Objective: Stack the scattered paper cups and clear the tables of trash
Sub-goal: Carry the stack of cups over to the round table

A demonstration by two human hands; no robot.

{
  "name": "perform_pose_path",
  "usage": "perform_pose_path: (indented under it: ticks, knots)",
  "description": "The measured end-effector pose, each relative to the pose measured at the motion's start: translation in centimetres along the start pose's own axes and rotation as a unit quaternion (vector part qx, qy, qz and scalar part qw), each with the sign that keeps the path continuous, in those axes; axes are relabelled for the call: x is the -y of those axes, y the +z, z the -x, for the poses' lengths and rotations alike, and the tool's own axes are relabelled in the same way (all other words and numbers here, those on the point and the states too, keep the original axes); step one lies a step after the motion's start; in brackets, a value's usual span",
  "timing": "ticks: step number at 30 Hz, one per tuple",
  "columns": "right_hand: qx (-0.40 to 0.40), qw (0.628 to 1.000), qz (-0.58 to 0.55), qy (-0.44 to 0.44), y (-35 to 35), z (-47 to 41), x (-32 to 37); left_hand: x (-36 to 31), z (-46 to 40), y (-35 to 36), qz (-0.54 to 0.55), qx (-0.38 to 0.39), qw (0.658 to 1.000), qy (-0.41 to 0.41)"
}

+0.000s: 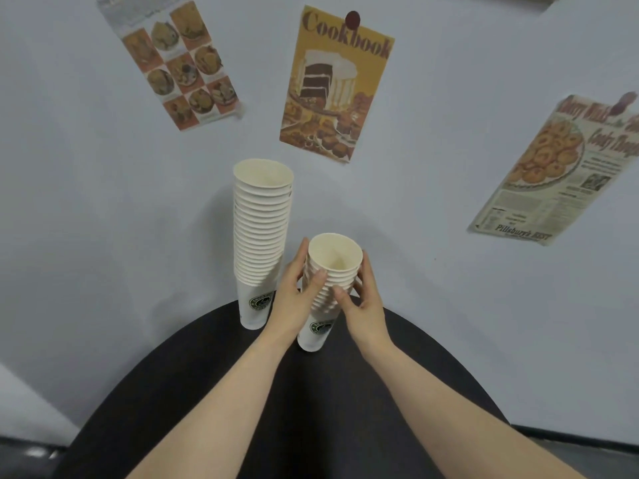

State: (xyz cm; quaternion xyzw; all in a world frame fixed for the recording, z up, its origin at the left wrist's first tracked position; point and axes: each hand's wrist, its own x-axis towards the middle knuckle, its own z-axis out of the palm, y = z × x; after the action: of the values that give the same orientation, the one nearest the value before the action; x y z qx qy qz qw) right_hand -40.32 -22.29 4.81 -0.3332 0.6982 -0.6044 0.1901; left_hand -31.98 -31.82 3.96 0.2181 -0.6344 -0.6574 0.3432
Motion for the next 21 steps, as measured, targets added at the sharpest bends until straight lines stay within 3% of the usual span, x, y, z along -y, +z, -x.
perform_pose_path:
  ticks: [21]
  knots:
    - [0.027, 0.999, 0.024, 0.021, -0.7, -1.2, -1.0, 1.9, -1.1, -0.6, -0.045, 0.016, 0.999, 0.008]
